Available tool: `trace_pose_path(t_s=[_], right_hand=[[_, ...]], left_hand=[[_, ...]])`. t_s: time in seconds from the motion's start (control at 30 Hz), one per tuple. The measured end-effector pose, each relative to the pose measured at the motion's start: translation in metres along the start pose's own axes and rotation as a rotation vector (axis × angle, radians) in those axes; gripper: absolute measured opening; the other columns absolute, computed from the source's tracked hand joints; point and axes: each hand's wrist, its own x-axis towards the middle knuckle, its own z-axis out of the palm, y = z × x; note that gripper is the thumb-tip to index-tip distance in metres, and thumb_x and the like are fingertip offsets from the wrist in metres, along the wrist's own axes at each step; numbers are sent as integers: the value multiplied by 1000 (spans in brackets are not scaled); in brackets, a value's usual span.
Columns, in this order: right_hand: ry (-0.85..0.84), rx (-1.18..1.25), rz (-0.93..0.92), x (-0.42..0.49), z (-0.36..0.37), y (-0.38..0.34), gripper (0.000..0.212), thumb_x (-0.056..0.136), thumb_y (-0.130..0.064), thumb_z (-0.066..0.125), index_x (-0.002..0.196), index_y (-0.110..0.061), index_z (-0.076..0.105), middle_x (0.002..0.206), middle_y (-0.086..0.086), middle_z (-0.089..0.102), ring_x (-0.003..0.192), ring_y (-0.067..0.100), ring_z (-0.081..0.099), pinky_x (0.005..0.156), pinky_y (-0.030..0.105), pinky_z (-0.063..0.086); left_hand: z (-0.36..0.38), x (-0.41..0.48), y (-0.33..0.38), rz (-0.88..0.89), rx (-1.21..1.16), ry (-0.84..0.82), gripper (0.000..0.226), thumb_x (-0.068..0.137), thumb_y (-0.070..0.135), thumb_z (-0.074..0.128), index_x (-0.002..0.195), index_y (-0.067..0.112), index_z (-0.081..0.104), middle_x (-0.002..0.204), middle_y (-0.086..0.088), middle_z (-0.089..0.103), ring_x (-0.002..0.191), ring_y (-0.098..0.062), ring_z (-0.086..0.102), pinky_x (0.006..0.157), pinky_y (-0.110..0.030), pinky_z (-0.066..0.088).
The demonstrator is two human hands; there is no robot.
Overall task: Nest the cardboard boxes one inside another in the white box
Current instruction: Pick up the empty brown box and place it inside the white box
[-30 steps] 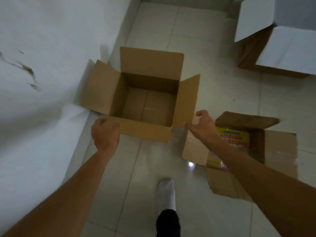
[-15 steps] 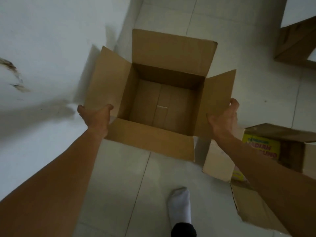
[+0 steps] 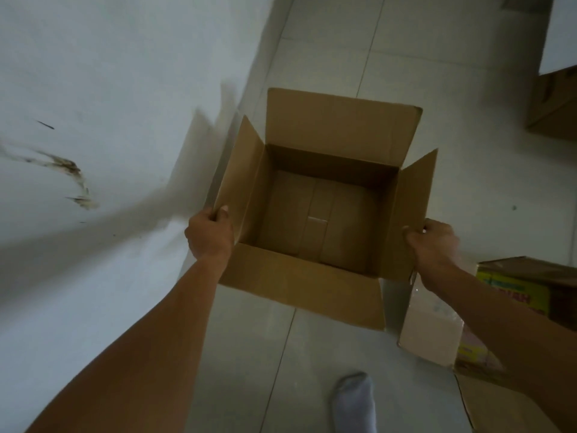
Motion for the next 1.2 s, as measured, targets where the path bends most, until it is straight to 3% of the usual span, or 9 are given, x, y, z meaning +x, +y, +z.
trace_pose_path(t_s=[0.13,0.27,0.37,0.43,0.6,0.77,0.87,0.97,1.2], right_hand=[[27,-11,-62,1,-9,-6,21,92,-19,52,102,-7,65,98,19,70,76,30,64,76,47,58],[28,-36,-176,-13,-30,-12,27,94,-20,48,108,-1,62,90,16,66,62,19,57,55,25,47],[22,-10,-222,-30,-64,-15,24,95,-19,46,90,-2,61,80,16,63,67,27,59,59,30,48],[27,8,-235,-42,-93,-17,23,96,-19,45,82,-5,57,74,13,59,62,22,55,54,26,43],[58,65,-302,-79,-198,-8,26,96,-18,46,70,-15,50,61,1,52,52,14,49,47,20,34],[90,93,-353,-109,-319,29,22,96,-19,46,77,-13,55,62,2,55,52,14,51,46,18,34],[109,116,-367,-120,-389,60,22,95,-18,47,77,-11,56,65,5,58,57,23,57,47,25,45],[129,111,-340,-124,-452,90,20,96,-20,47,83,-11,58,75,11,63,69,30,65,61,37,55],[189,116,-297,-101,-569,138,19,95,-17,47,83,-8,59,72,9,63,75,33,67,57,29,52]], left_hand=[[-3,-9,14,31,10,62,23,93,24,56,88,6,69,73,2,59,60,-6,50,63,-16,35],[-19,-29,36,68,38,128,26,94,25,52,85,6,68,75,-6,62,68,-21,57,68,-27,42],[-38,-56,59,117,53,158,30,95,25,51,77,5,64,70,-8,60,65,-24,56,66,-31,44],[-52,-80,79,169,57,156,33,94,24,51,69,5,58,63,-10,57,60,-25,55,61,-31,43],[-92,-159,137,352,68,133,41,95,24,50,61,2,50,53,-10,49,48,-23,47,51,-25,35],[-112,-266,198,484,36,124,38,96,22,49,62,4,48,50,-5,44,45,-16,42,46,-20,30],[-111,-335,229,497,34,147,38,96,25,47,64,5,47,53,-7,46,47,-19,44,46,-23,31],[-102,-394,256,470,37,166,39,96,28,45,64,6,45,55,-12,49,50,-26,45,49,-29,34],[-49,-482,317,536,9,108,40,96,29,44,58,18,35,50,-3,42,45,-18,41,44,-24,26]])
